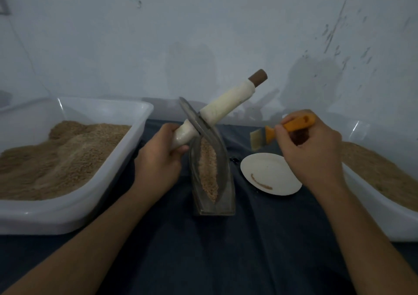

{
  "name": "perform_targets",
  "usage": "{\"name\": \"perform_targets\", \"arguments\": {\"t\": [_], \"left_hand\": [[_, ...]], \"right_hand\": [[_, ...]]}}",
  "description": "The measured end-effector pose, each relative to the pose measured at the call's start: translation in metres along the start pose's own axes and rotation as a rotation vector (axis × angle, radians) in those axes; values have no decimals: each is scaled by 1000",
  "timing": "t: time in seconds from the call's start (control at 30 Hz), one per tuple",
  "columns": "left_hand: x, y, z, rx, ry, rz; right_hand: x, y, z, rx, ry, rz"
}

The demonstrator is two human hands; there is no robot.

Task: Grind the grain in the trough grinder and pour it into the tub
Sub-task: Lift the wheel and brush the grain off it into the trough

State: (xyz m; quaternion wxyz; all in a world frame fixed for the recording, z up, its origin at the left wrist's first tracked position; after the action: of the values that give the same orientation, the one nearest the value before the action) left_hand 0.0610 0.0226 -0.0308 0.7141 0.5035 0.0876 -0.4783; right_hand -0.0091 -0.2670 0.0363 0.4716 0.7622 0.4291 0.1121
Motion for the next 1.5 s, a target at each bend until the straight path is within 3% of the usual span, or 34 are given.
{"name": "perform_targets", "arguments": {"t": [0.3,0.67,0.87,1.3,1.5], "left_hand": [[13,-3,1,-76,-265,-41],[20,-9,0,-180,-375,-57],[21,-10,1,-204,-428,-91],[19,-12,12,-214,-502,-74],[19,-12,10,-245,-517,-74]], "right_hand": [[33,12,3,177,201,2],[102,61,-1,218,224,-43],[126,48,15,121,142,-91],[124,40,18,138,202,-228],[117,38,15,103,242,-91]]}}
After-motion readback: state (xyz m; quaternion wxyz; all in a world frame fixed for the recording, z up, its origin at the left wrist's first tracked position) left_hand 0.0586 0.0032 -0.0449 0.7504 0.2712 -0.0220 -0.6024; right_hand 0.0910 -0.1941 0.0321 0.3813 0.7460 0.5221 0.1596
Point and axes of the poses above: each hand's wrist, its own y-axis towards the middle knuckle, its own x-axis out of the palm, z = x × y, the point moved 1 cm from there along y, towards the middle knuckle, and after that the axes turned 14 degrees about y, right-handed, at the moved point
